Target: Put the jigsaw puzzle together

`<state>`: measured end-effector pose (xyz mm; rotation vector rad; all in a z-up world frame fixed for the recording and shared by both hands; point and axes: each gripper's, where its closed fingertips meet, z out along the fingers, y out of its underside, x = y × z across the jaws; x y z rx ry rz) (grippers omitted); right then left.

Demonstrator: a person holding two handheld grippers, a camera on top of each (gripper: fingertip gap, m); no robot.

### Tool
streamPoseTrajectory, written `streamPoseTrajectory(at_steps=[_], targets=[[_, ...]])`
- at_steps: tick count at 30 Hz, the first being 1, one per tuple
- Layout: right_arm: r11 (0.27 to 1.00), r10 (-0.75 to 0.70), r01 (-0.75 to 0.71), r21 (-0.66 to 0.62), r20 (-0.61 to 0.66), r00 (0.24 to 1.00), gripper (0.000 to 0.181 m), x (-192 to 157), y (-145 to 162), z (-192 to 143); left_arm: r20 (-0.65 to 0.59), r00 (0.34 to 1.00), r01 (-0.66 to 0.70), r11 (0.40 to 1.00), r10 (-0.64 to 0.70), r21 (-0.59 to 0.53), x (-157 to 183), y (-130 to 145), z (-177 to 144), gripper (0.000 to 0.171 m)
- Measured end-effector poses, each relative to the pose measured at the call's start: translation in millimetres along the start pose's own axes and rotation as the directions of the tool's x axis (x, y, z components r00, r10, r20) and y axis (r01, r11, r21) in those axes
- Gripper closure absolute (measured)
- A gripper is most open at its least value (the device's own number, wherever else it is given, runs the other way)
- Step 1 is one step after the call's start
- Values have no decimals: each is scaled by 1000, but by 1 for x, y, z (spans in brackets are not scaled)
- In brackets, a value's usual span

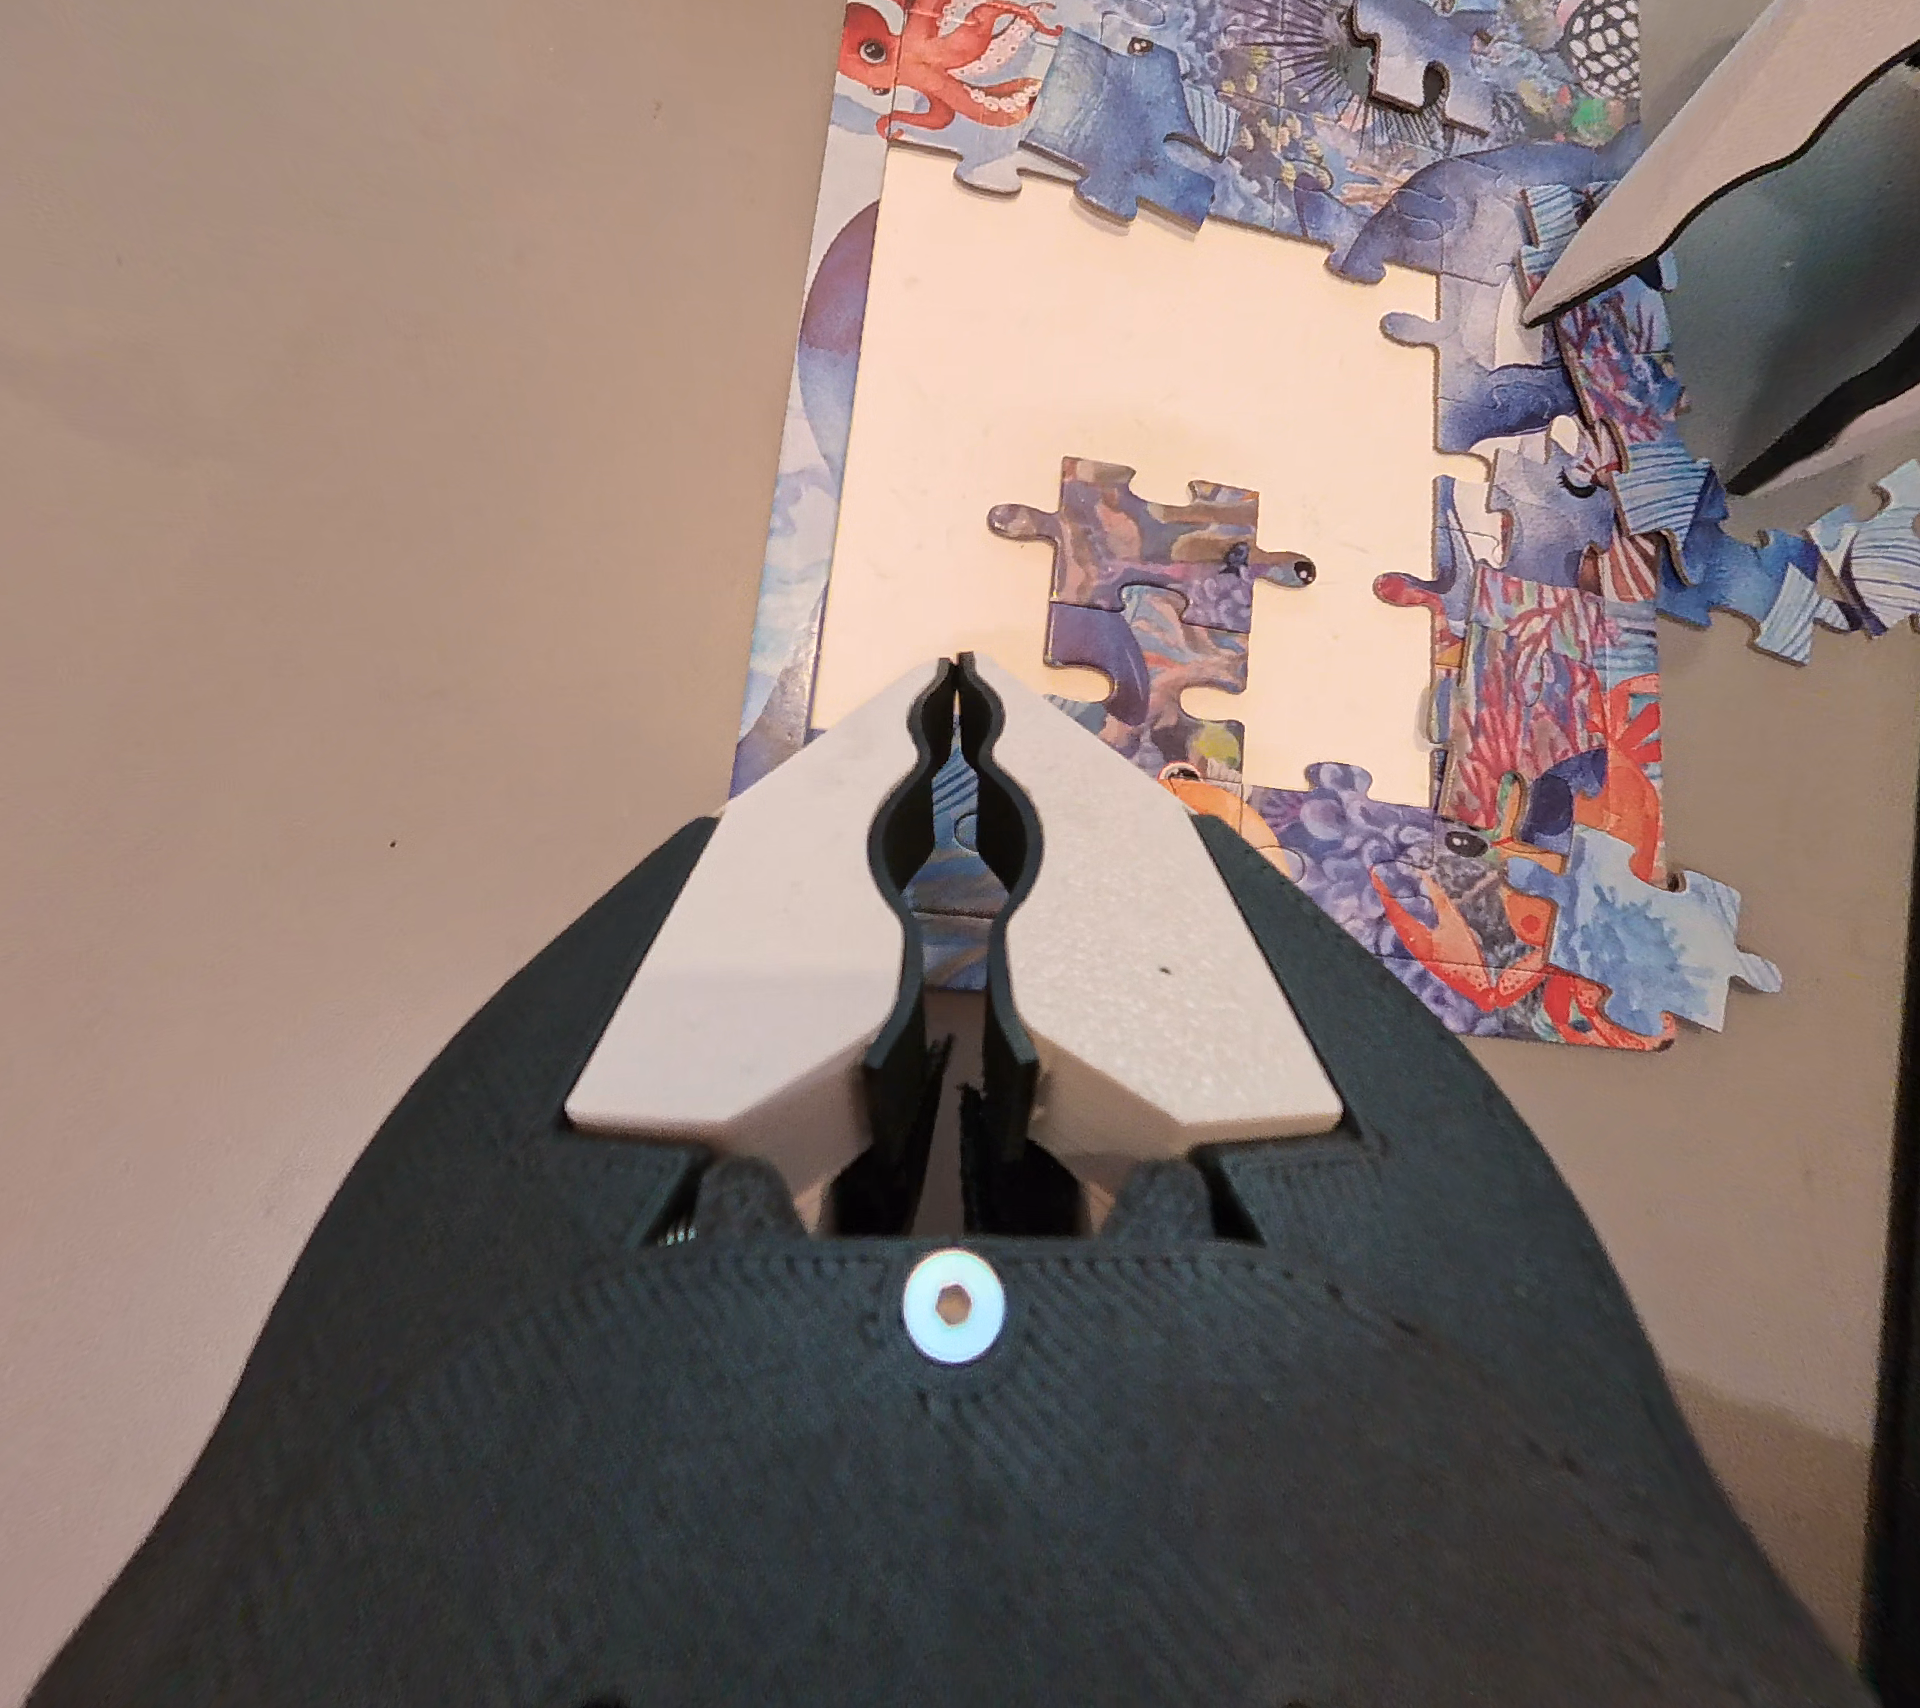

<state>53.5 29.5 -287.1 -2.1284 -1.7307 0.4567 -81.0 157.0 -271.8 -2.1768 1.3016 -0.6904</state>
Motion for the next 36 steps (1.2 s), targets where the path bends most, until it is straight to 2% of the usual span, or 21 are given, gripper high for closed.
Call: streamPoseTrajectory(at_steps=[6,16,22,36], targets=[[1000,7,-8,-16,-48,999,138,9,6,-3,5,1000,-4,1000,4,3,0,-1,-2,171],[999,39,-40,-11,-70,997,120,20,24,-15,0,1000,-6,1000,6,-2,1,0,0,171],[999,40,-39,12,-93,995,136,27,26,-14,-2,1000,-5,1000,5,-7,2,1,2,171],[1000,18,-17,14,-100,995,137,27,25,-20,8,1000,6,1000,-6,4,-2,1,-1,171]])
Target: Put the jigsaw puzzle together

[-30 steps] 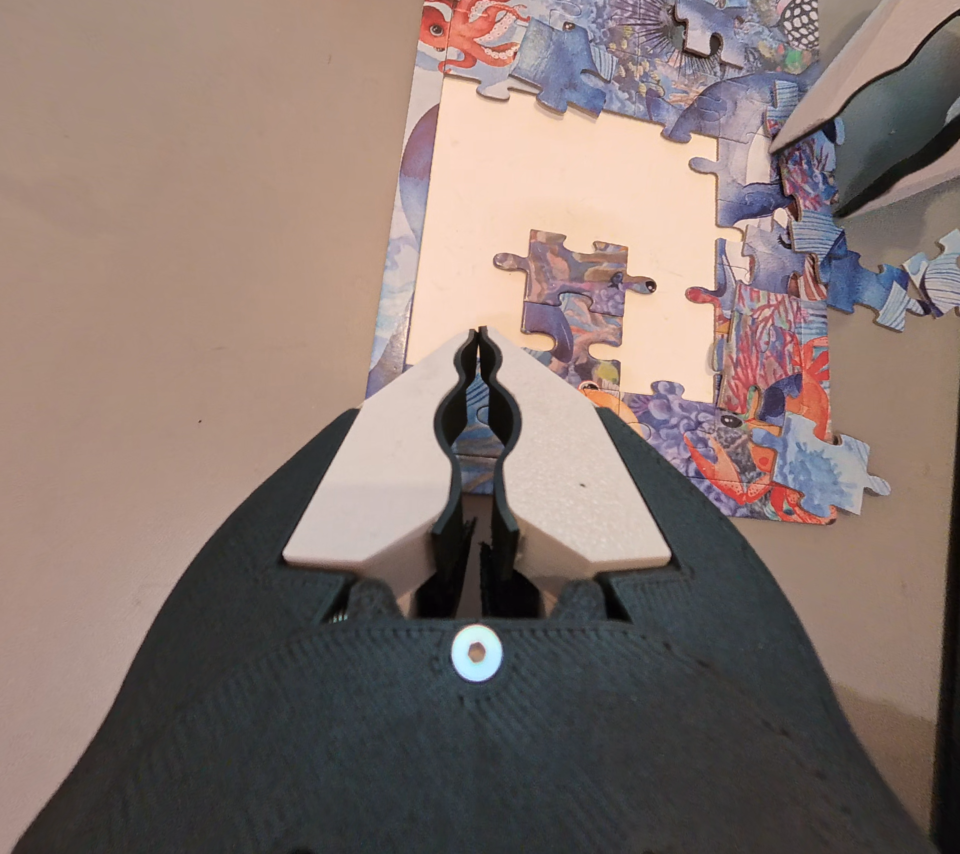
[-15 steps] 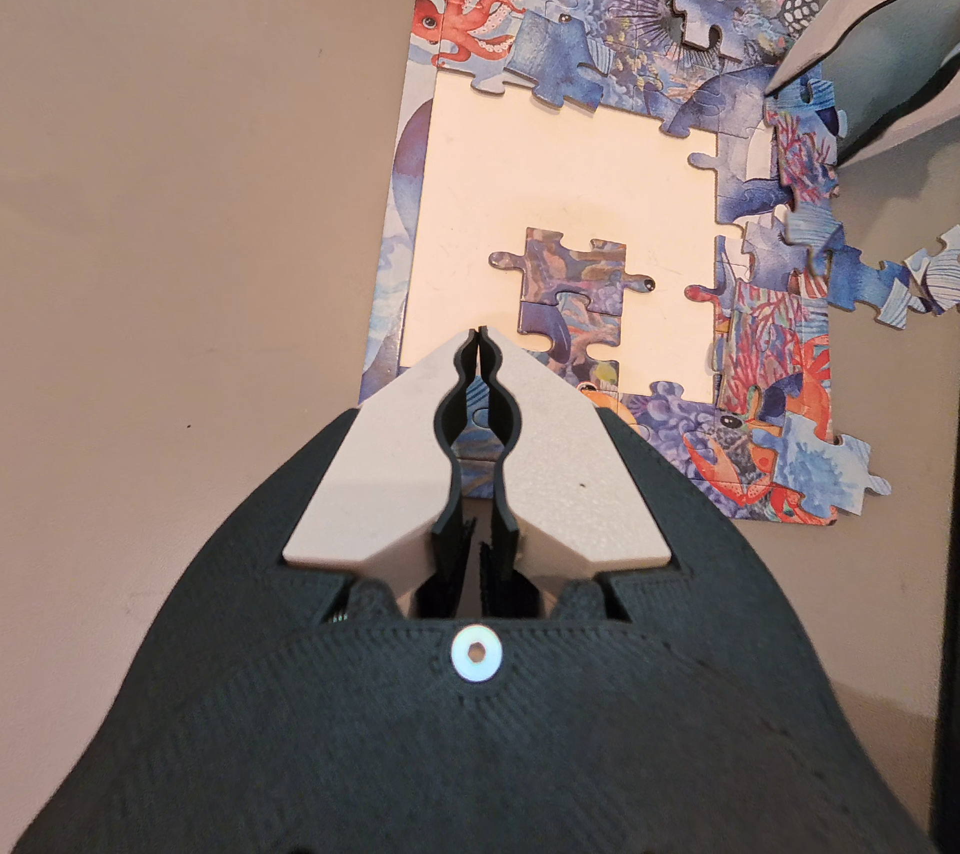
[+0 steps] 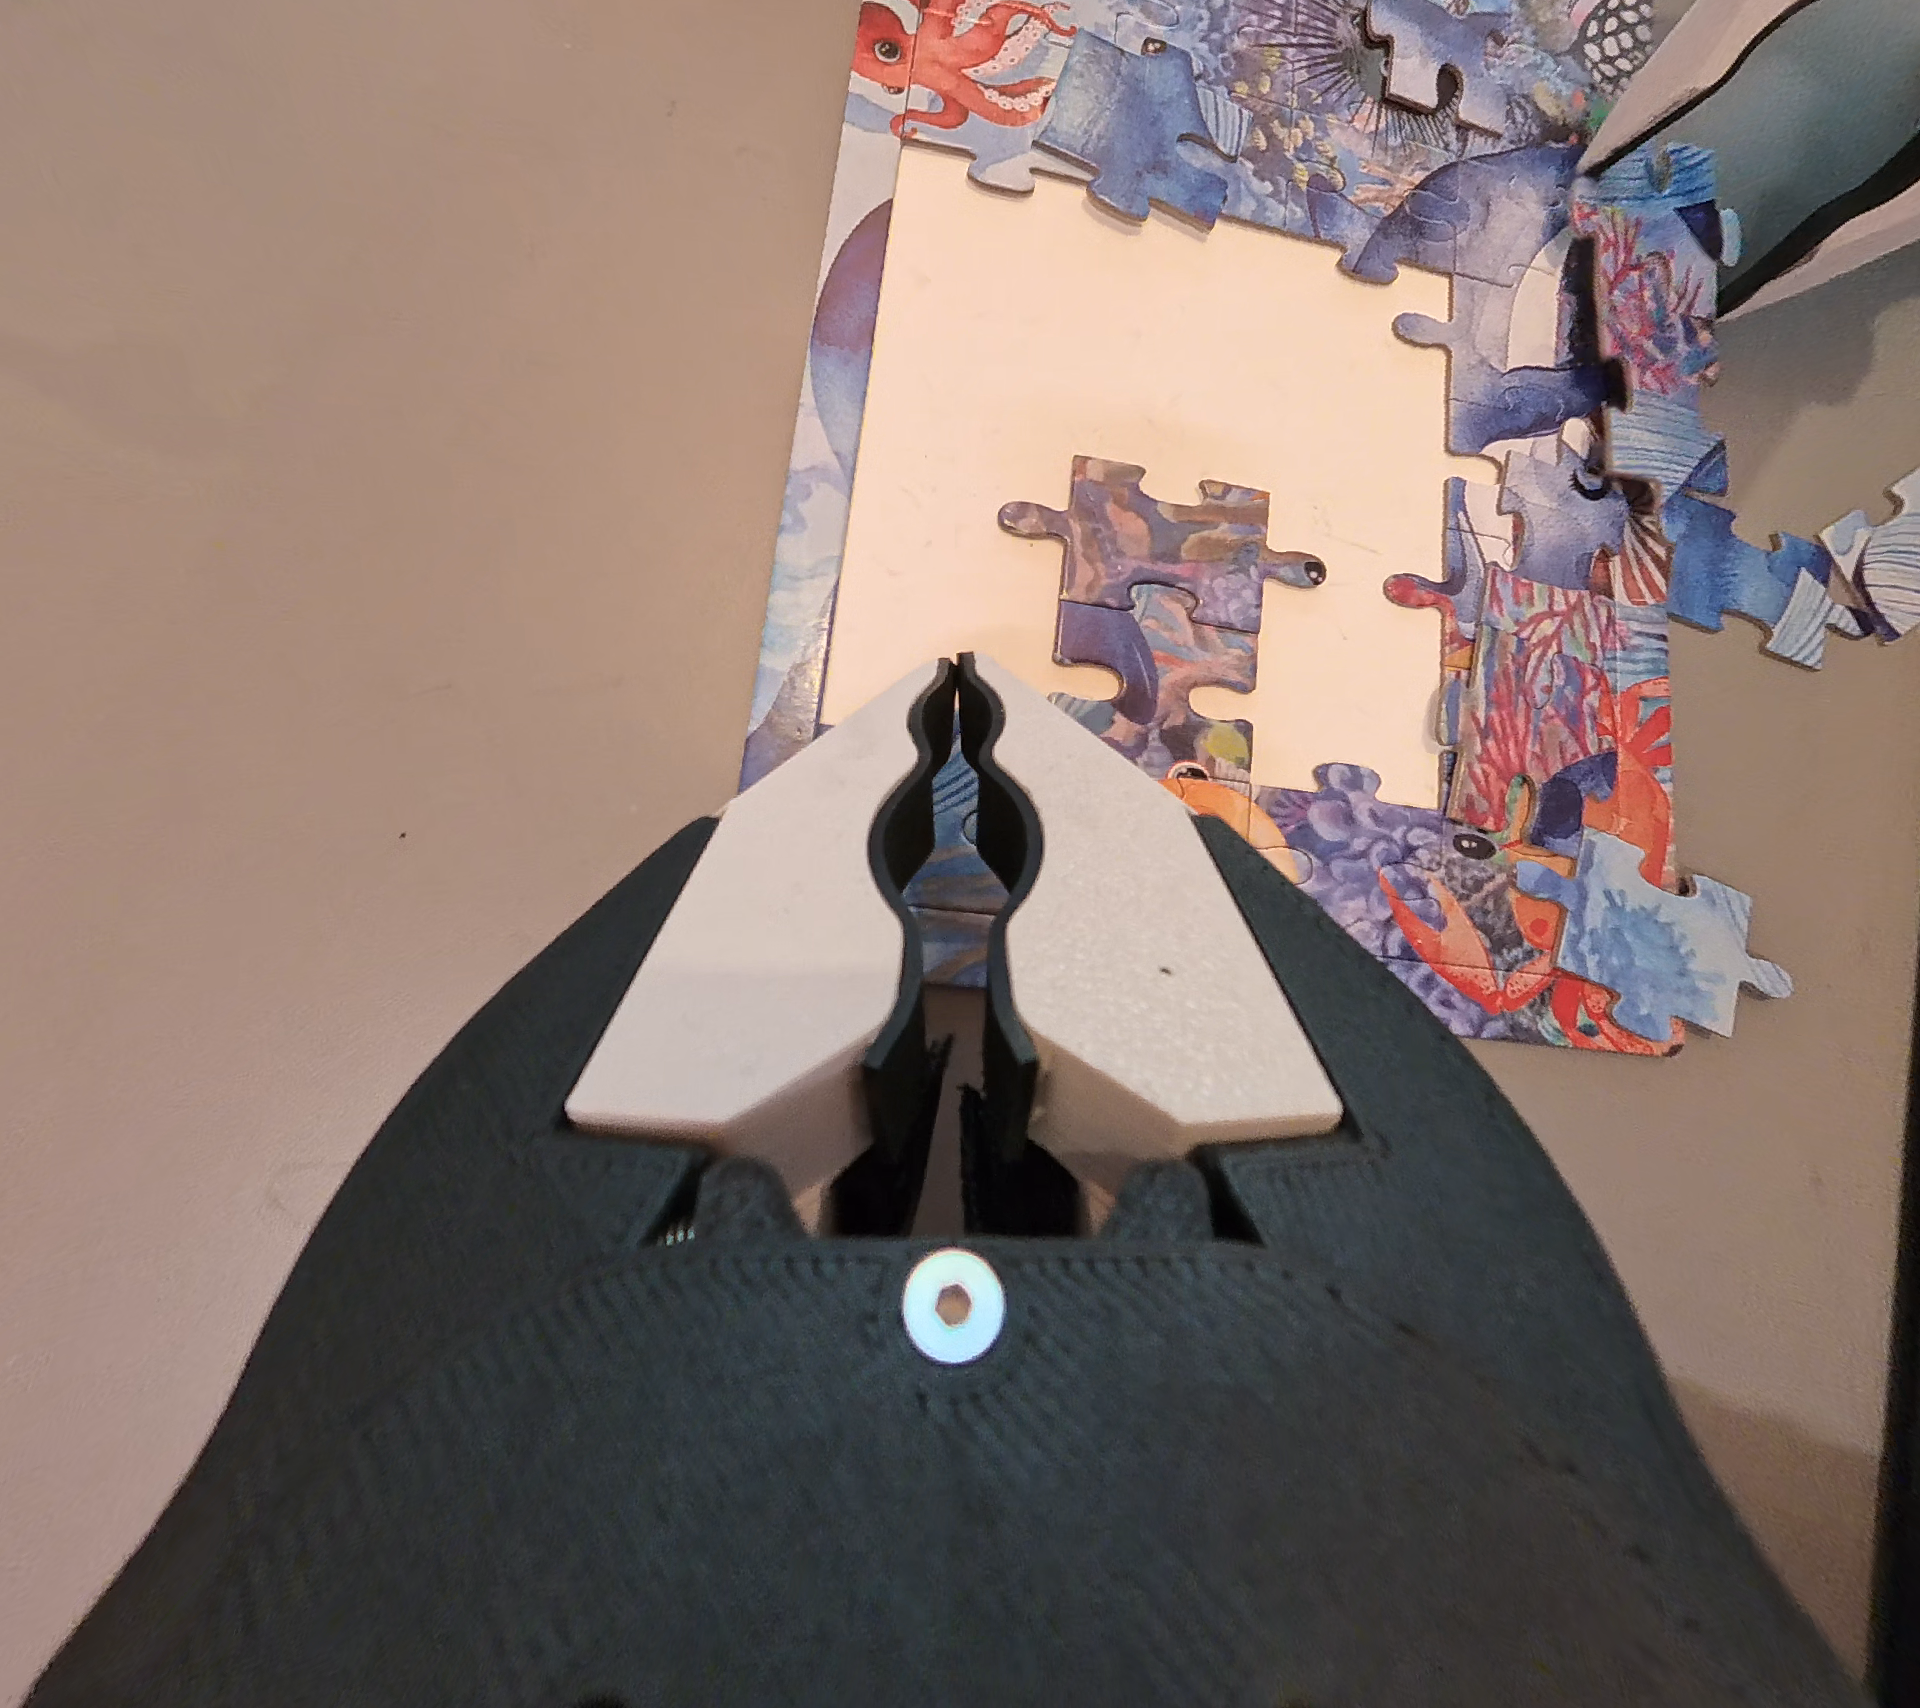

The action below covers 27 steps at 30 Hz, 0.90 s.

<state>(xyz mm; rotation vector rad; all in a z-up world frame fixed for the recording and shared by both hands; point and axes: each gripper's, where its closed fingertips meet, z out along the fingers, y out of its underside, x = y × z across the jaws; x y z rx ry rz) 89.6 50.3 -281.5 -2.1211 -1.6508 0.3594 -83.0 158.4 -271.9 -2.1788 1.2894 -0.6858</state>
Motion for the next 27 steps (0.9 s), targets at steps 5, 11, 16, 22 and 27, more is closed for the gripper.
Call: streamPoseTrajectory(at_steps=[5,11,16,22,27], targets=[[1000,-14,14,15,-20,1000,137,3,-5,-8,4,1000,2,1000,-2,3,-1,0,-1,171],[998,-50,52,41,-54,997,137,9,-20,-16,9,1000,7,1000,-7,7,-2,-1,-2,171],[993,-105,111,43,-116,988,138,18,-35,-17,4,1000,16,1000,-16,26,-2,-4,-3,165],[978,-199,209,26,-220,955,138,28,-55,-20,-125,992,30,992,-15,121,22,-24,-7,156],[968,-240,252,16,-257,936,137,33,-64,-24,-205,979,18,990,12,143,41,-33,-3,154]])
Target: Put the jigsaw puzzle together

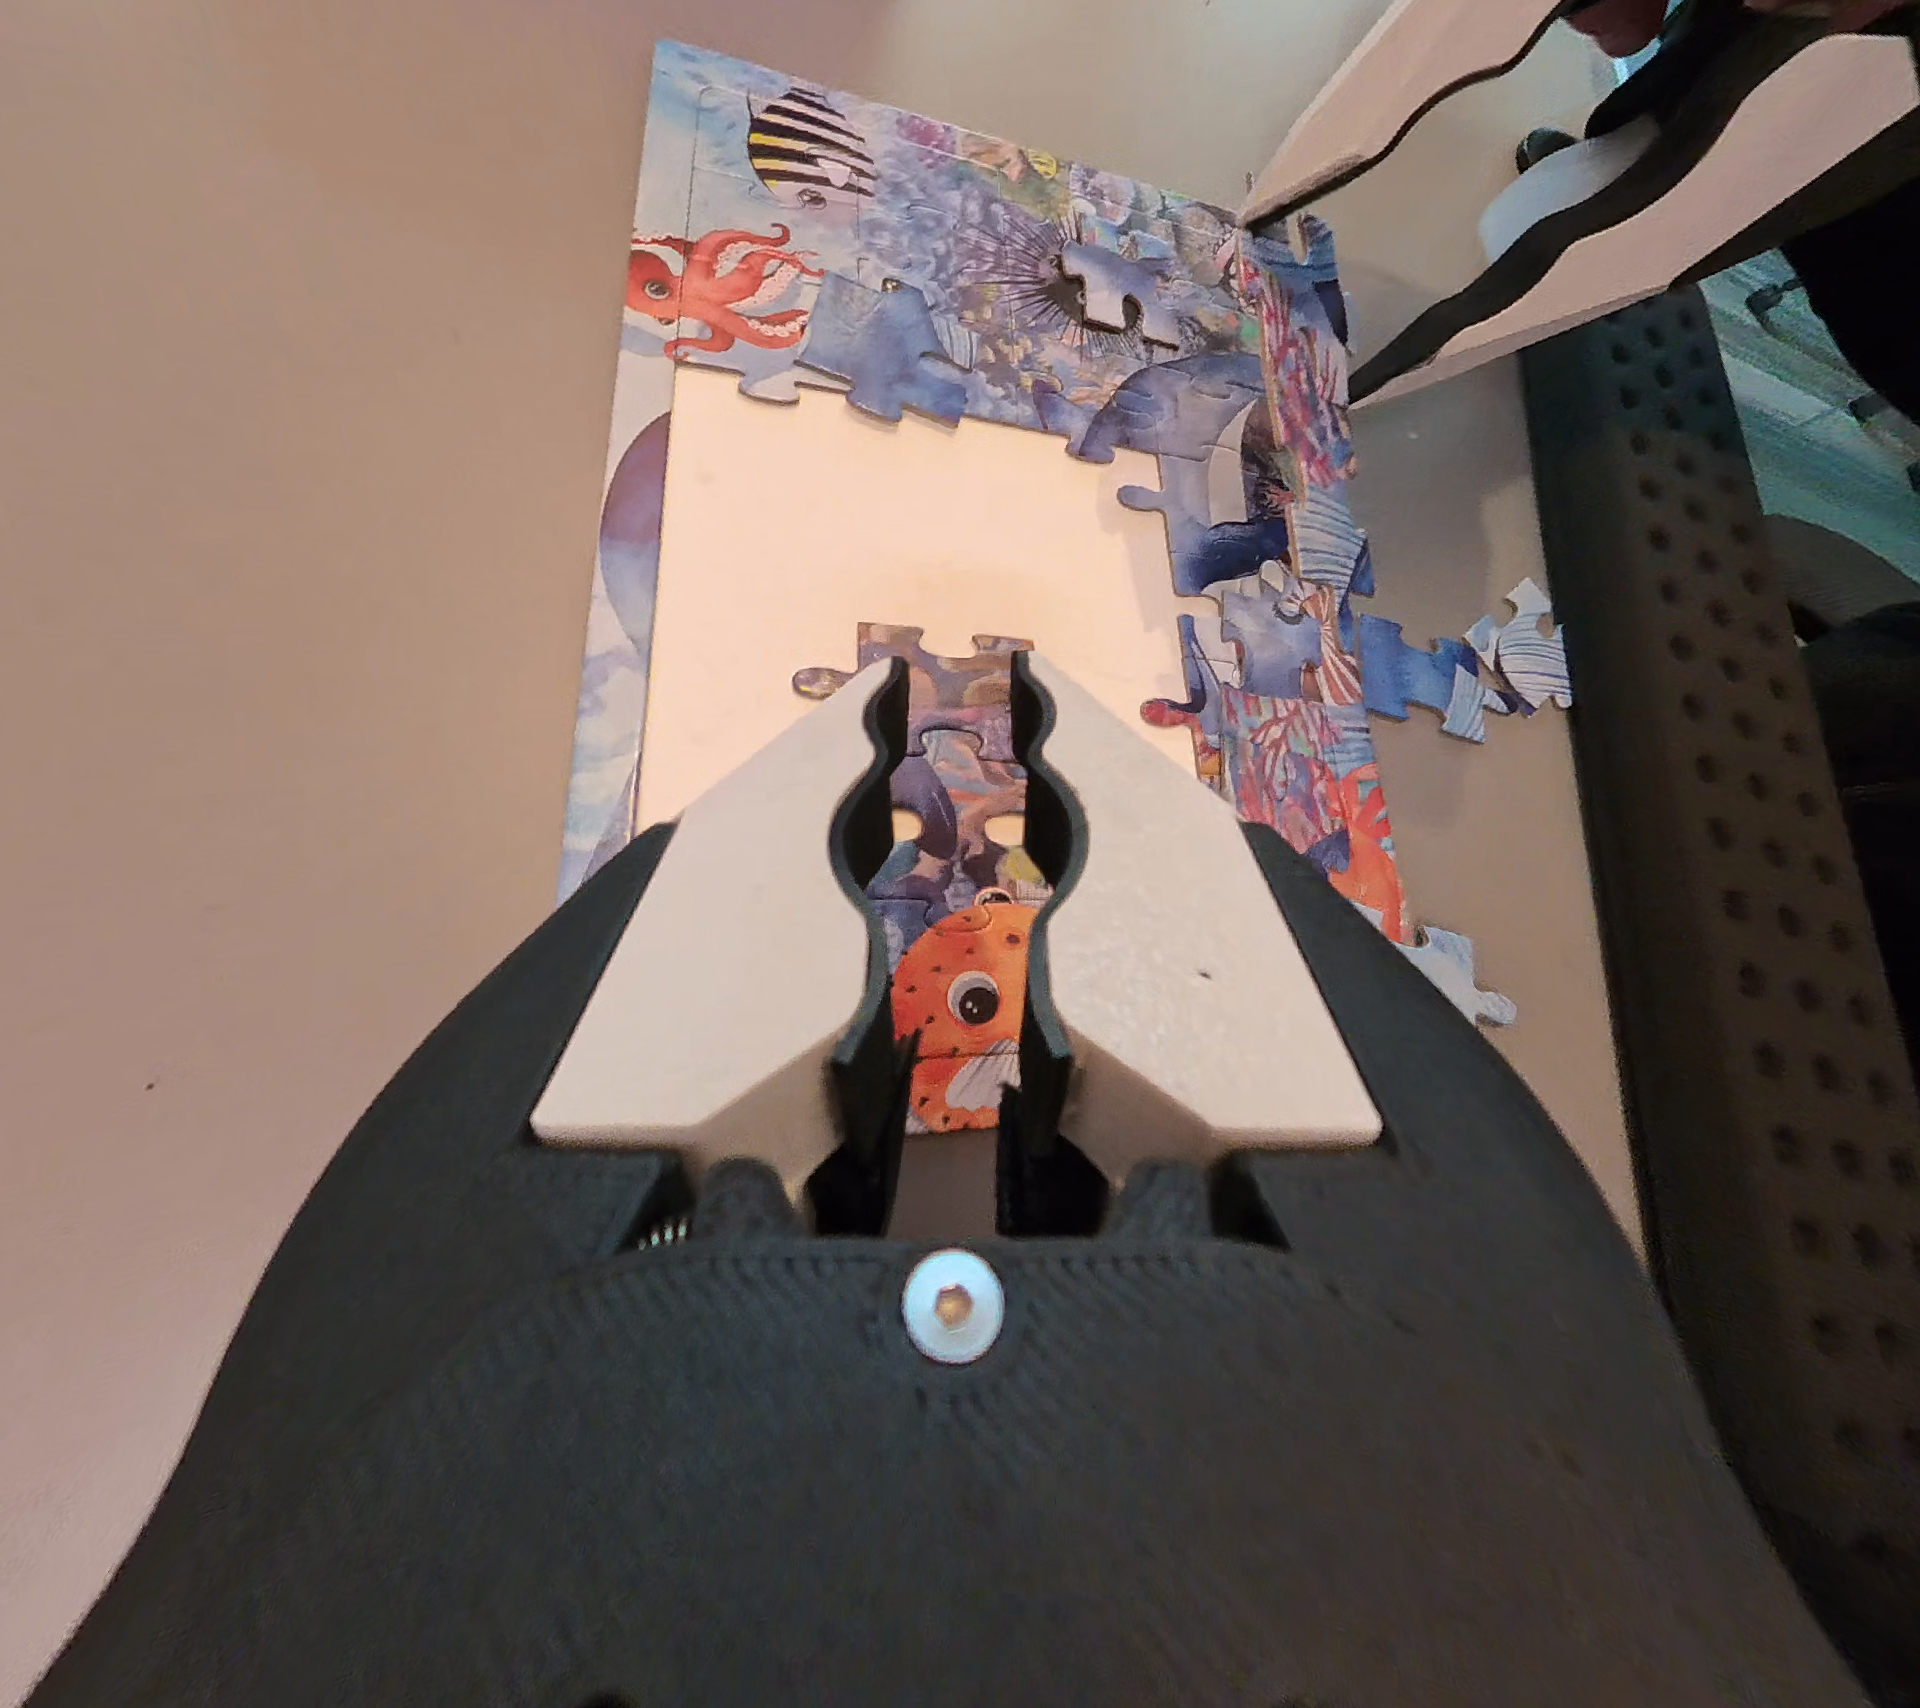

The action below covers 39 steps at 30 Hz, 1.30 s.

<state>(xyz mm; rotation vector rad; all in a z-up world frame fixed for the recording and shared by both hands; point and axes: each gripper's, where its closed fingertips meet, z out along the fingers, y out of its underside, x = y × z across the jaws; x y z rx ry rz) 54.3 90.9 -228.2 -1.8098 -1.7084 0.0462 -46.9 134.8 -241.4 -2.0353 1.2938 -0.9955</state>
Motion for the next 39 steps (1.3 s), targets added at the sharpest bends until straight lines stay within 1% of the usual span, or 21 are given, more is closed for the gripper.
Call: streamPoseTrajectory(at_steps=[5,11,14,17,25,30,34,37,39], targets=[[1000,-19,19,6,-18,1000,137,6,-5,0,-46,999,8,999,-6,35,8,-7,1,154],[997,-70,71,4,-38,997,137,8,-11,1,-189,982,3,992,21,127,38,-30,9,152],[995,-97,98,14,-46,994,137,9,-16,0,-243,970,16,986,25,166,50,-42,15,151],[992,-120,121,25,-58,991,137,10,-20,-2,-277,961,27,984,24,178,58,-47,21,149],[985,-166,170,38,-87,982,137,10,-26,-4,-322,947,41,986,14,163,68,-49,36,151],[982,-181,186,42,-104,978,137,11,-28,-4,-341,940,50,986,6,156,72,-49,42,165],[984,-169,175,41,-122,978,137,15,-28,-4,-335,942,68,981,-4,182,69,-54,40,171],[988,-132,141,60,-143,981,125,21,-30,-8,-318,948,81,974,-10,210,63,-58,36,171],[991,-100,113,77,-161,982,120,26,-30,-12,-291,957,84,968,-12,235,56,-62,31,171]])
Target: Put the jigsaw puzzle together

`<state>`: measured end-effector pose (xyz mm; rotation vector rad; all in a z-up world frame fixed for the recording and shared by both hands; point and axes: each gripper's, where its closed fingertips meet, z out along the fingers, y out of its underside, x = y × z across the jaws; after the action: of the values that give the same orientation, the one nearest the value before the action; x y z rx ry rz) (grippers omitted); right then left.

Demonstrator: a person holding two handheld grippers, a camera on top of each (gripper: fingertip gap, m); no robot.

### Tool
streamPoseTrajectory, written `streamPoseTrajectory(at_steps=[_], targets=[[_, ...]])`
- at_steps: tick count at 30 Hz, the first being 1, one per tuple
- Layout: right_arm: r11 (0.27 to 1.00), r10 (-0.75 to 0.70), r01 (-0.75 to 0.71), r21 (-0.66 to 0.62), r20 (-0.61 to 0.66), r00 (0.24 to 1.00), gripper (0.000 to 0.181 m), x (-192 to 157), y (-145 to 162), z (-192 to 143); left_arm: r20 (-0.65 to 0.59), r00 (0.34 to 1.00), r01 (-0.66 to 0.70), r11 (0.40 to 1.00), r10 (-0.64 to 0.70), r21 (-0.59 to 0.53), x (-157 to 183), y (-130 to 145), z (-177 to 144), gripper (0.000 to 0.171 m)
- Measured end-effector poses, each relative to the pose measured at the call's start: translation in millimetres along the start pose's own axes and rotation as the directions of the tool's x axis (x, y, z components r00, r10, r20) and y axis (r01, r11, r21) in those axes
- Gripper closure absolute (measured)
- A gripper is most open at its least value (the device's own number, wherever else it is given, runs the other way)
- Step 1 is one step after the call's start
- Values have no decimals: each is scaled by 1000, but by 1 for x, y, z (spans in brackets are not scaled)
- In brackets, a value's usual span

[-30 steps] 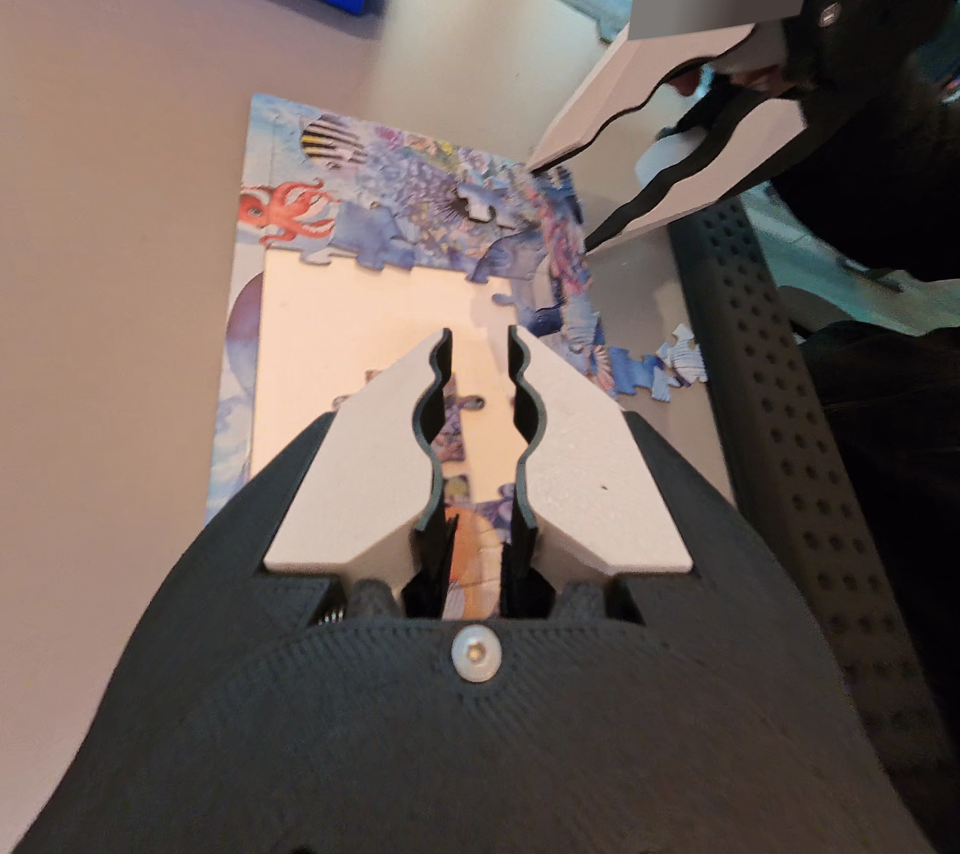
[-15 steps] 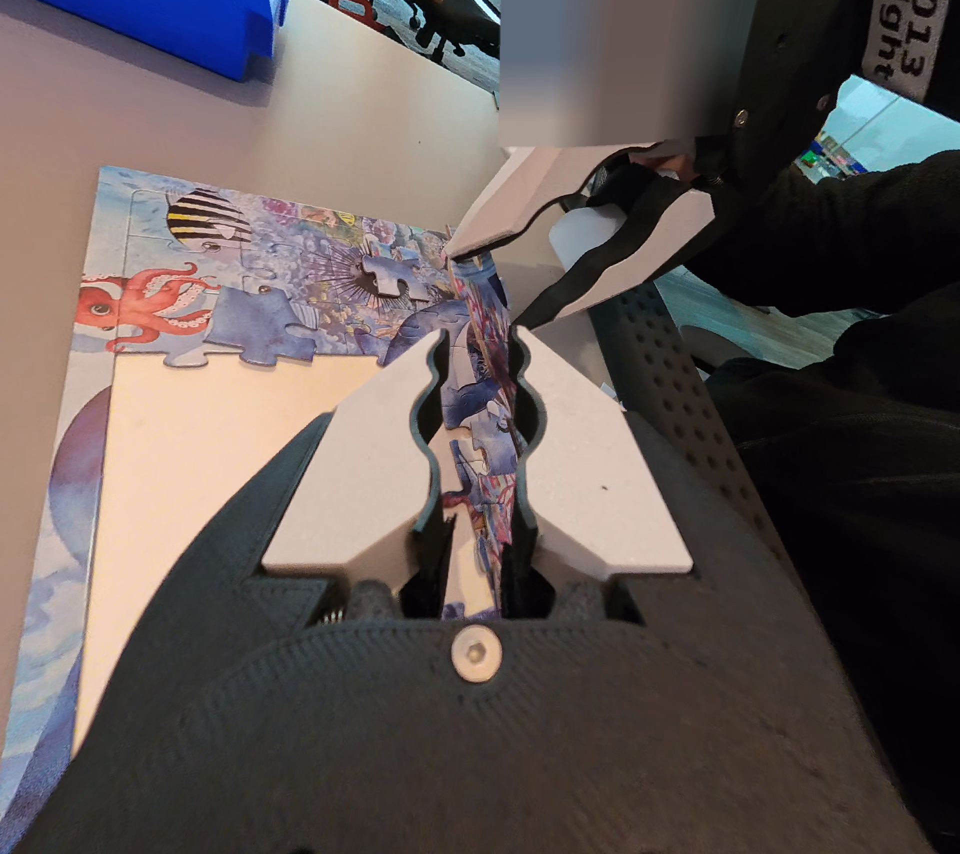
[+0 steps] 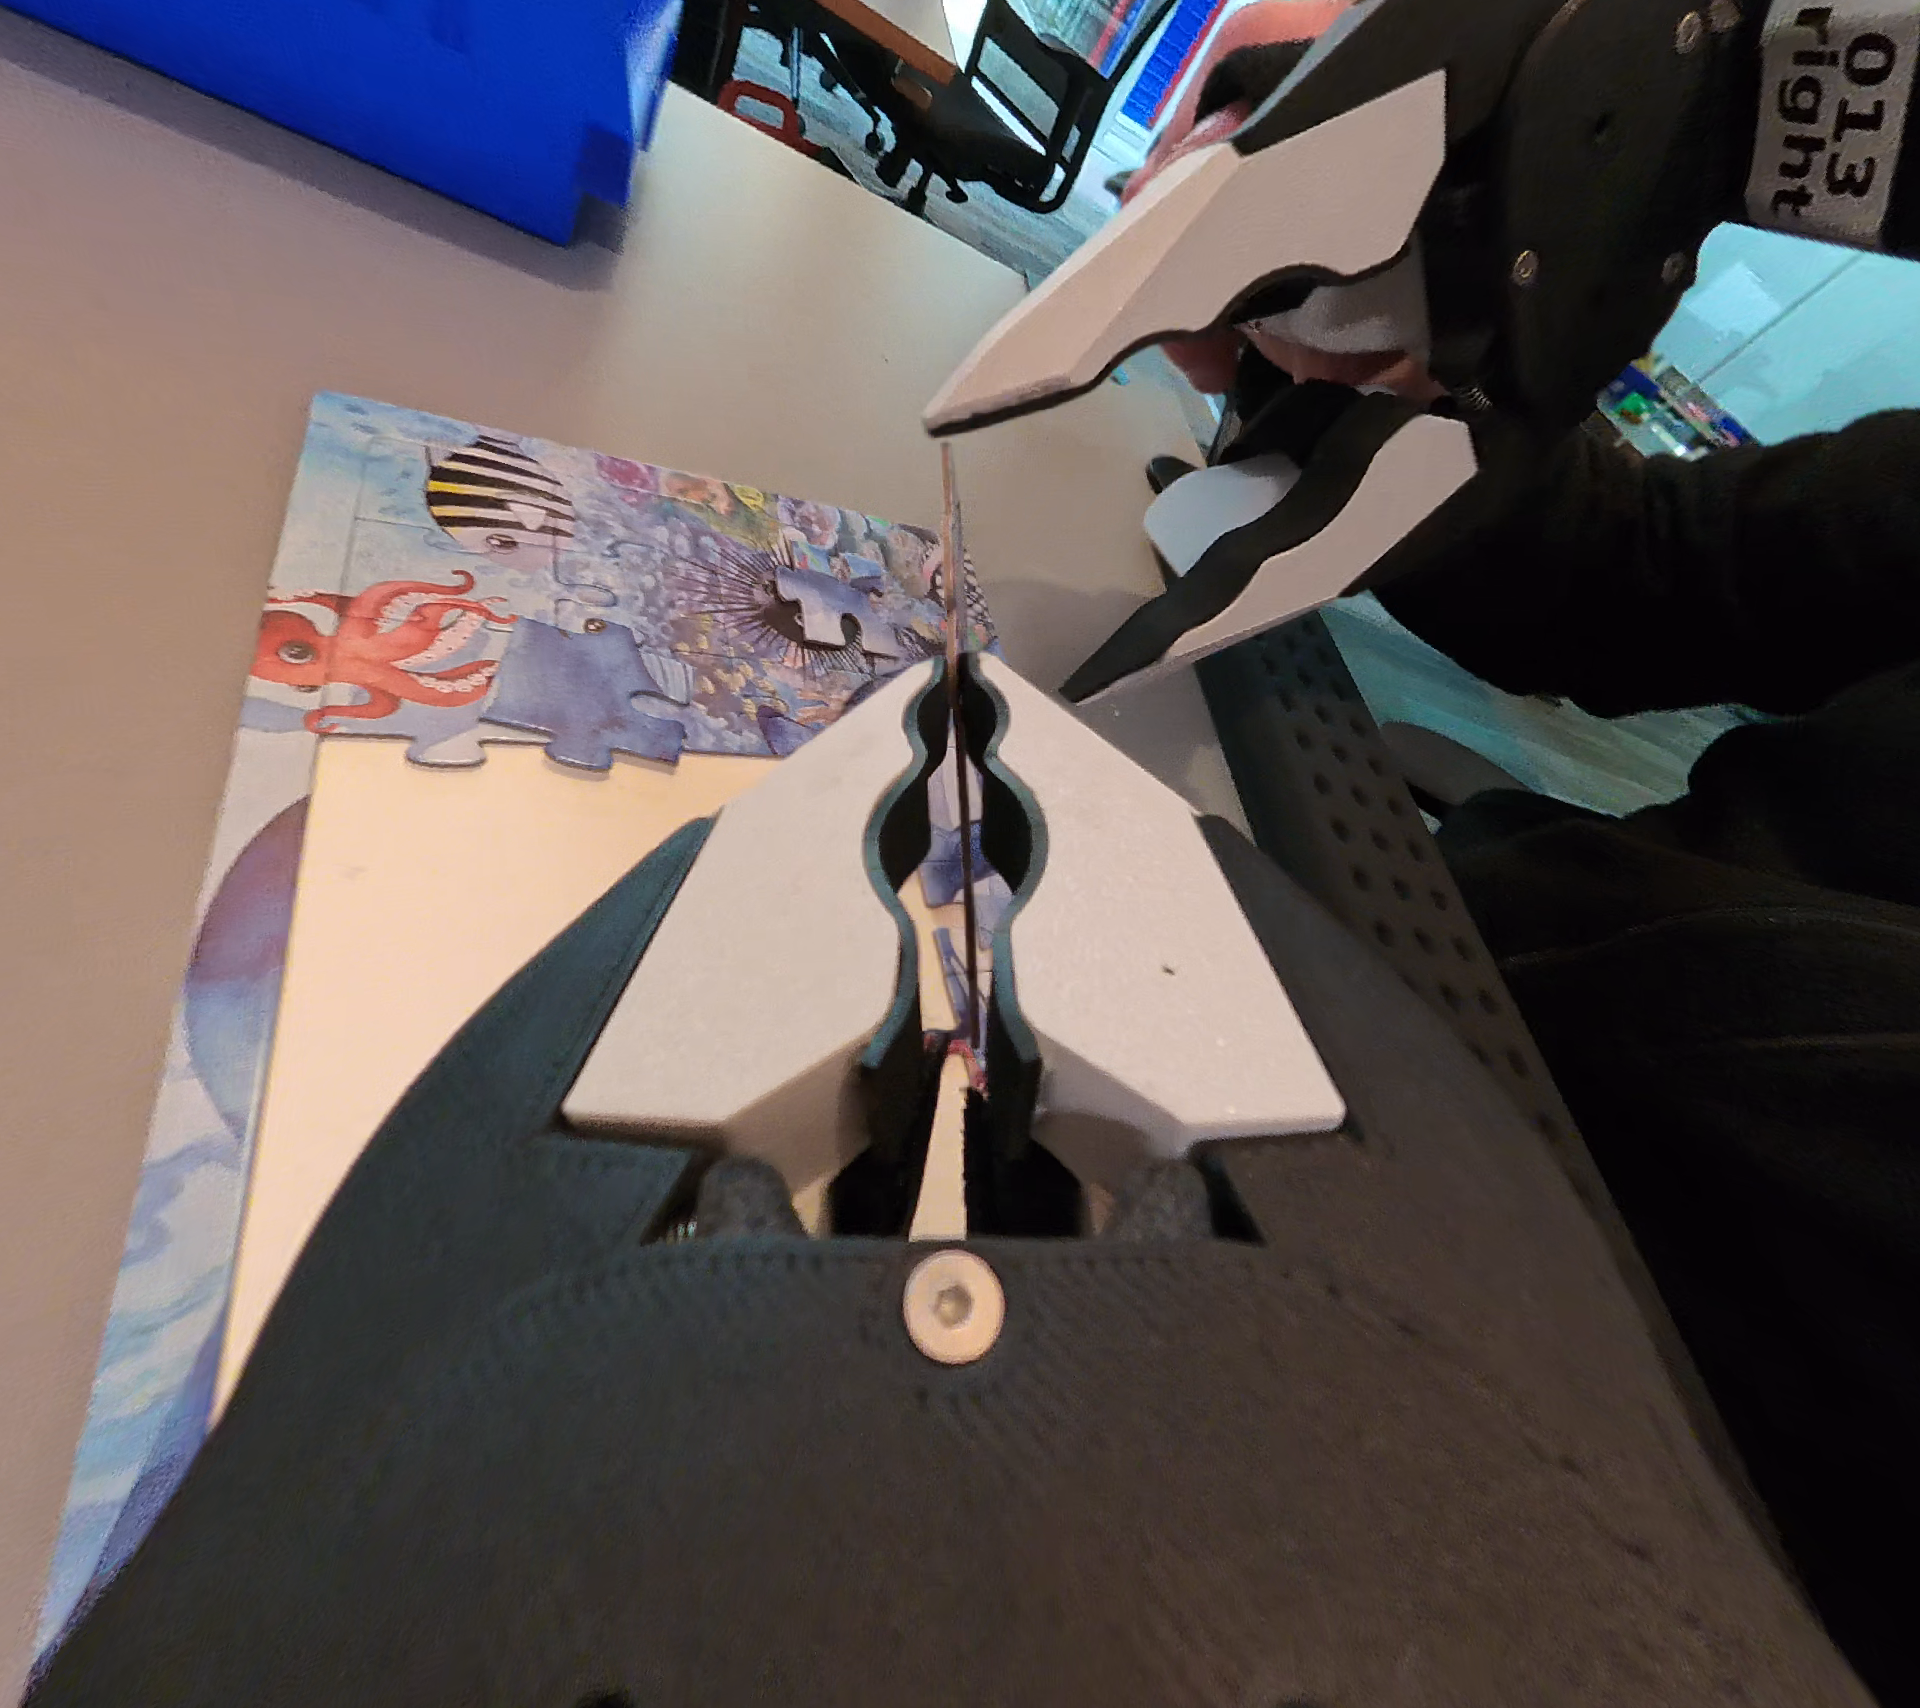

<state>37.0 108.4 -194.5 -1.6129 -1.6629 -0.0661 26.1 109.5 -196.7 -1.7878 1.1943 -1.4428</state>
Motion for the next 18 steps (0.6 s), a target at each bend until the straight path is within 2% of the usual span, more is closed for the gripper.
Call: streamPoseTrajectory(at_steps=[4,8,15,18], targets=[[995,90,-88,55,-34,995,119,12,0,-11,56,998,10,997,-14,72,-12,-11,-17,171],[983,172,-172,60,10,985,125,9,6,-13,98,995,13,992,-25,124,-21,-19,-31,171],[978,189,-206,15,335,923,126,-68,-6,19,124,992,11,988,-30,155,-25,-24,-39,171],[978,197,-208,-19,412,889,129,-91,-6,34,129,991,8,987,-29,159,-26,-25,-40,171]])
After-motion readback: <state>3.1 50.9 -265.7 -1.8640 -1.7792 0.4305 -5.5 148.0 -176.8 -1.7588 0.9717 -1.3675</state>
